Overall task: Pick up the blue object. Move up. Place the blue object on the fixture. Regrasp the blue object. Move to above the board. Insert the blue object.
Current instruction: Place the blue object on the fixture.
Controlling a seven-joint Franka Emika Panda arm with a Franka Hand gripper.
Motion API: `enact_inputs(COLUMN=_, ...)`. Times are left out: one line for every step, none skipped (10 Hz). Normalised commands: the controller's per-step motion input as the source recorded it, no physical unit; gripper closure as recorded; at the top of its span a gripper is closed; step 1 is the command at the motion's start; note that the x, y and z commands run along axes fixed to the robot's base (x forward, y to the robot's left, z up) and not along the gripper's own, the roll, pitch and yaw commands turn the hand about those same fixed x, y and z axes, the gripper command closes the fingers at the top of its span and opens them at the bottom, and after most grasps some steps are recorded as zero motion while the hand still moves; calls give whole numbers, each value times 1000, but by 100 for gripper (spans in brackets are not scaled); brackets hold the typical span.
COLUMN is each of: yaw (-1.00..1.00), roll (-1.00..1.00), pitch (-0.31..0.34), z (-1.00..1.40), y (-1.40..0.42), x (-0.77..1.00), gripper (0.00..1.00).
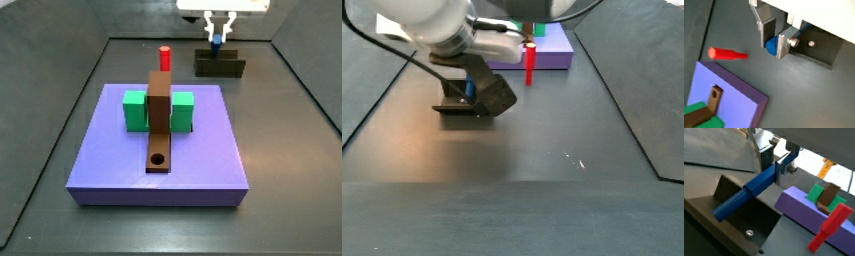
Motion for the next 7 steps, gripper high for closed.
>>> enact_inputs(yaw=0, roll=0, pitch=140, z=-189, y=-71, x=283, gripper=100)
enact_inputs(yaw=0, roll=-37, pitch=180, z=-154, y=-37, x=220, gripper=100)
enact_inputs(yaw=40, roll=-74, pitch=303, z=-83, y=0, x=294, gripper=100)
enact_inputs(yaw=300, roll=-74, pitch=243, z=-129, y=0, x=334, gripper=100)
enact_inputs(yaw=363, roll=-23, pitch=186, z=-149, y=0, x=351, gripper=100)
enact_inputs(yaw=249, roll=0, pitch=120, z=-134, y=0, x=191, gripper=100)
enact_inputs(yaw=111, roll=0, pitch=57, z=-160, y=0, x=66, gripper=100)
